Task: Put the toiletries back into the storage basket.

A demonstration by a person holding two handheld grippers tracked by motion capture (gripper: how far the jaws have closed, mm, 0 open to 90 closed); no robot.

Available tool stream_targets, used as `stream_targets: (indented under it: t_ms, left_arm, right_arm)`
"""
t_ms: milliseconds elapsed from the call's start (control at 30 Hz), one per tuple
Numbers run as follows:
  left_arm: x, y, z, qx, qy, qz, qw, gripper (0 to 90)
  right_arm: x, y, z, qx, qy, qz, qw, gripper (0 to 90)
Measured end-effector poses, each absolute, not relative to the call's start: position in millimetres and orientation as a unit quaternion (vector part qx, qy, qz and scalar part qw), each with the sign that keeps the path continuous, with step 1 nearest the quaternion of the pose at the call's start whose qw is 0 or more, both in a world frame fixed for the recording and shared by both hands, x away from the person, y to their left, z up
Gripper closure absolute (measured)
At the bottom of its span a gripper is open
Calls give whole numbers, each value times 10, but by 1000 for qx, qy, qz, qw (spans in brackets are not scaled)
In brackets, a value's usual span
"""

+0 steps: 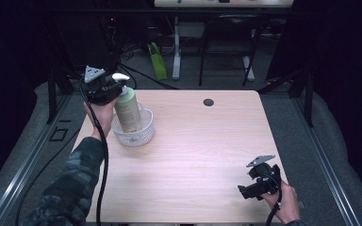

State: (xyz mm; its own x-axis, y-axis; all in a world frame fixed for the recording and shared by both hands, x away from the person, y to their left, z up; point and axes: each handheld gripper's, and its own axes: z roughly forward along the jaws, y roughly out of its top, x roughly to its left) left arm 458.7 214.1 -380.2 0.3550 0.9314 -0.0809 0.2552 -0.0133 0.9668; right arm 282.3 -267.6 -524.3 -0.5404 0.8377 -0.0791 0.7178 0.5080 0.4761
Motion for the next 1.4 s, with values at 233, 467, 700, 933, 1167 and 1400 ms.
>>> stream_targets:
  t_ms: [233, 467, 700, 933, 1167, 1400]
  left_arm:
    - [4597, 2122, -3822, 638, 470, 319, 521, 678]
    - [4609, 2119, -3856, 643, 469, 317, 516, 678]
    - [4613, 2116, -3909, 645, 470, 317, 513, 678]
    - [4613, 2114, -3927, 645, 471, 316, 513, 678]
    - [4620, 2111, -3948, 645, 472, 315, 512, 678]
    - [4616, 2107, -3972, 645, 471, 318, 512, 678]
  right_arm:
    - [2823, -2677, -5242, 454, 855, 198, 153, 0]
    - [2821, -2677, -5241, 455, 854, 198, 154, 0]
    - [2823, -2675, -5240, 454, 855, 198, 154, 0]
    - [2824, -2675, -5242, 454, 855, 198, 154, 0]
    - [2824, -2675, -5243, 454, 855, 198, 153, 0]
    - [2823, -2675, -5242, 456, 854, 199, 153, 0]
